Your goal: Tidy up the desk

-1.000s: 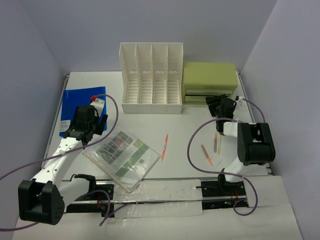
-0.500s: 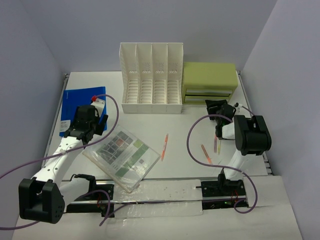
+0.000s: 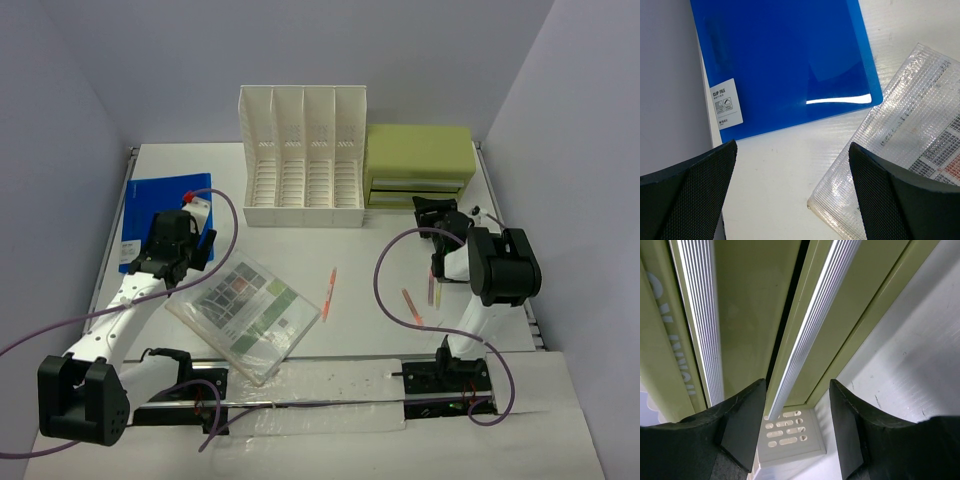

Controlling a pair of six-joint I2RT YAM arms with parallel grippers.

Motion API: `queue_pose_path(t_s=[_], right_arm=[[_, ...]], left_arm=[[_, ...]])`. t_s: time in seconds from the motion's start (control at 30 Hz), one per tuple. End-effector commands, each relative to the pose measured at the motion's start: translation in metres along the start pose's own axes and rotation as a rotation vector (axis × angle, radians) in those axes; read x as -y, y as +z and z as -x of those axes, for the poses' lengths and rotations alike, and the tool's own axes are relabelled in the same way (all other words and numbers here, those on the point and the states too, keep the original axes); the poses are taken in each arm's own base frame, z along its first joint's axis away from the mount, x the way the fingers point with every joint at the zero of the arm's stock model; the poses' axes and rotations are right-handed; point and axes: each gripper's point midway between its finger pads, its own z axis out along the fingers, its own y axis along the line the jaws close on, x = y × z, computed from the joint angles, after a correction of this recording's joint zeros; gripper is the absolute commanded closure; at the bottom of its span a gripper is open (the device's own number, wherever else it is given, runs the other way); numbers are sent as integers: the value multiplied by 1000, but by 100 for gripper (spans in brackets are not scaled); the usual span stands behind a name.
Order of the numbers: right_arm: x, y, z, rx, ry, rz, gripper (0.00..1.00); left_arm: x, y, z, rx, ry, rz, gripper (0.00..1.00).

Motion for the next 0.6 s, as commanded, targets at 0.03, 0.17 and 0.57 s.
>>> queue_pose_path(t_s=[0.03, 0.17, 0.57], right_arm=[[-18, 3, 11, 34, 13, 90, 39], [-19, 3, 13, 36, 8, 101, 39], [-12, 14, 13, 19, 34, 93, 40]], left_arm=[[-3, -1, 7, 20, 0, 12, 1], [-3, 0, 7, 16, 2, 13, 1], [-2, 0, 6, 11, 4, 11, 1]])
